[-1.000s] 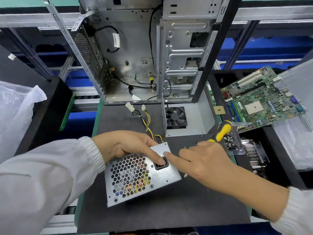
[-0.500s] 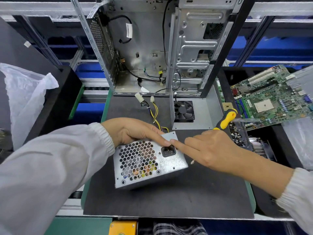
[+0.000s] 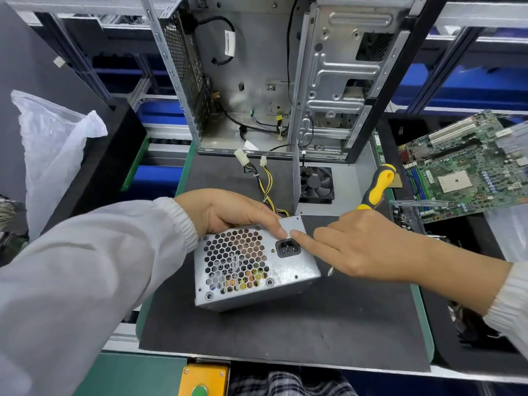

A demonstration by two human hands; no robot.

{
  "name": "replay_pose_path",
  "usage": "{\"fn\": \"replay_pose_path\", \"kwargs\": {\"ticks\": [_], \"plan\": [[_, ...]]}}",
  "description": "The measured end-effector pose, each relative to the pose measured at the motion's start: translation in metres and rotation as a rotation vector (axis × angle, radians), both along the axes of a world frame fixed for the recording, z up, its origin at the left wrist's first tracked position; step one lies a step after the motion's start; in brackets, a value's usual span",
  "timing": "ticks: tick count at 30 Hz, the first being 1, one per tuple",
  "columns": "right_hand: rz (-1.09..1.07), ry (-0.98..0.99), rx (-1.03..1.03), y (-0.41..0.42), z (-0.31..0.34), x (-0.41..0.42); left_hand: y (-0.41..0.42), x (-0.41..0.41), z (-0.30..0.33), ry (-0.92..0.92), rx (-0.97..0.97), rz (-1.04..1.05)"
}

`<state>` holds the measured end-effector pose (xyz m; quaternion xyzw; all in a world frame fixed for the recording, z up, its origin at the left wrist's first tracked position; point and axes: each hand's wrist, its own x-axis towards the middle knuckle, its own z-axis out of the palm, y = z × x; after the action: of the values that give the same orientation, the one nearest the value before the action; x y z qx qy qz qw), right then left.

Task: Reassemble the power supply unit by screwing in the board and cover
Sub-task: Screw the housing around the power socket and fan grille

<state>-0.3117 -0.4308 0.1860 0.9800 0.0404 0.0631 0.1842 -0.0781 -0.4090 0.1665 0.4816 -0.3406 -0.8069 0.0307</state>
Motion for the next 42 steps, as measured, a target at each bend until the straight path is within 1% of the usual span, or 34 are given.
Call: {"fn": "replay_pose_path", "kwargs": {"ticks": [7,14,18,24,30,34,39,42], "plan": [[-0.055,0.119,0.084,0.004,-0.004,-0.009,-0.002,-0.001,-0.001,-0.015,-0.006,-0.01],[-0.192,0.086,0.055,0.011,-0.015,-0.018,-0.003,0.002,-0.001,-0.01,0.019,-0.022],[-0.259,0.059,0.12,0.016,-0.014,-0.017,-0.002,0.003,0.0,0.026,0.057,-0.013],[-0.259,0.039,0.121,0.017,-0.011,-0.012,0.0,0.004,-0.001,0.045,0.06,0.012],[-0.22,0.035,0.039,0.014,-0.01,-0.015,0.0,0.006,-0.003,0.074,0.073,0.008],[-0.238,0.05,0.021,0.015,-0.012,-0.021,-0.001,0.004,-0.002,0.057,0.077,0.0],[-0.311,0.027,0.094,0.028,-0.016,-0.018,-0.002,0.005,-0.001,0.032,0.07,-0.016],[-0.36,-0.087,0.209,0.032,-0.01,-0.016,-0.004,0.003,0.001,0.031,0.059,-0.054]]}}
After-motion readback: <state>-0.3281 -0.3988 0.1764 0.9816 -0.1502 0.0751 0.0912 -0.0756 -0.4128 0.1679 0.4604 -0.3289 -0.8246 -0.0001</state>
